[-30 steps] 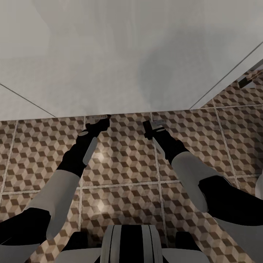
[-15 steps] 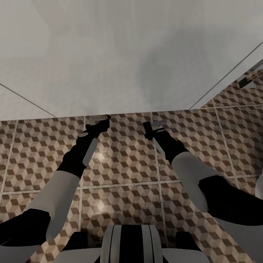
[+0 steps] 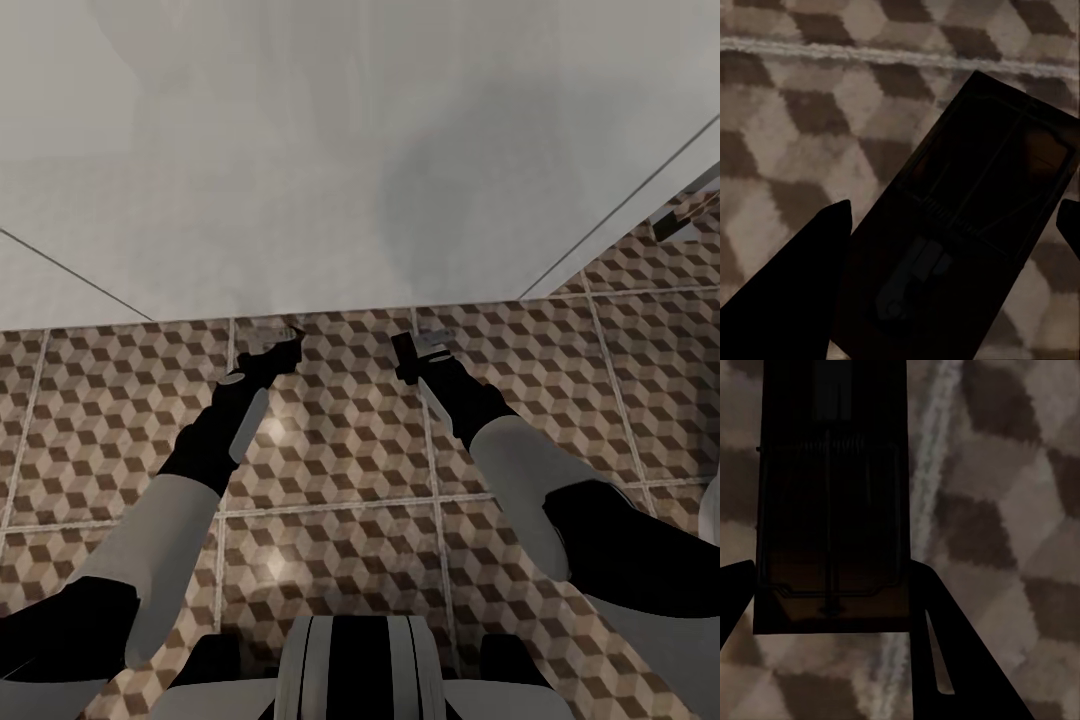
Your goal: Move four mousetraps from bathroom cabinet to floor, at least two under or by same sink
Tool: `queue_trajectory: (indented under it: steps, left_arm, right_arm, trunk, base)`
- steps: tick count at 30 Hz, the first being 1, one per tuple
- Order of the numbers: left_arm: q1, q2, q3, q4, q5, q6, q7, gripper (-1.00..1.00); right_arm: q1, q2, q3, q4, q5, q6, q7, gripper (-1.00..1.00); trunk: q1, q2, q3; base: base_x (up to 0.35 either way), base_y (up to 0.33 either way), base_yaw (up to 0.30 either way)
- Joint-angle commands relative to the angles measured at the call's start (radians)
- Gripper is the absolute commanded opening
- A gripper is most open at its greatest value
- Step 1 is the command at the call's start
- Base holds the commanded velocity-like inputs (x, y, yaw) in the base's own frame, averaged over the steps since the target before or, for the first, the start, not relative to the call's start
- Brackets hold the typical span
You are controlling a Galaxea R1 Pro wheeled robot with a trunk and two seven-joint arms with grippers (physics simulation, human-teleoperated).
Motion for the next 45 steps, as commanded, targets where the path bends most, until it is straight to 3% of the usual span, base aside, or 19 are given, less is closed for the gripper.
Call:
queue_trajectory:
  steps: [1,30,45]
  left_arm:
    - [0.000,0.001,-0.003,0.003,0.010,0.004,0.008,-1.00]
    - [0.001,-0.006,-0.003,0.136,0.010,-0.007,0.004,-1.00]
    - [0.001,-0.006,-0.003,0.133,0.010,-0.008,0.004,-1.00]
  right_arm:
    - [0.000,0.000,0.005,-0.001,0.004,0.007,-0.001,-1.00]
    - [0.000,-0.001,0.005,0.024,0.004,0.005,0.000,-1.00]
    - [0.000,0.000,0.005,0.046,0.004,0.006,0.000,-1.00]
  trunk:
    - [0.000,0.000,0.000]
    - [0.000,0.000,0.000]
    - [0.000,0.000,0.000]
  base:
    - [0.000,0.000,0.000]
    - [0.000,0.000,0.000]
    - [0.000,0.000,0.000]
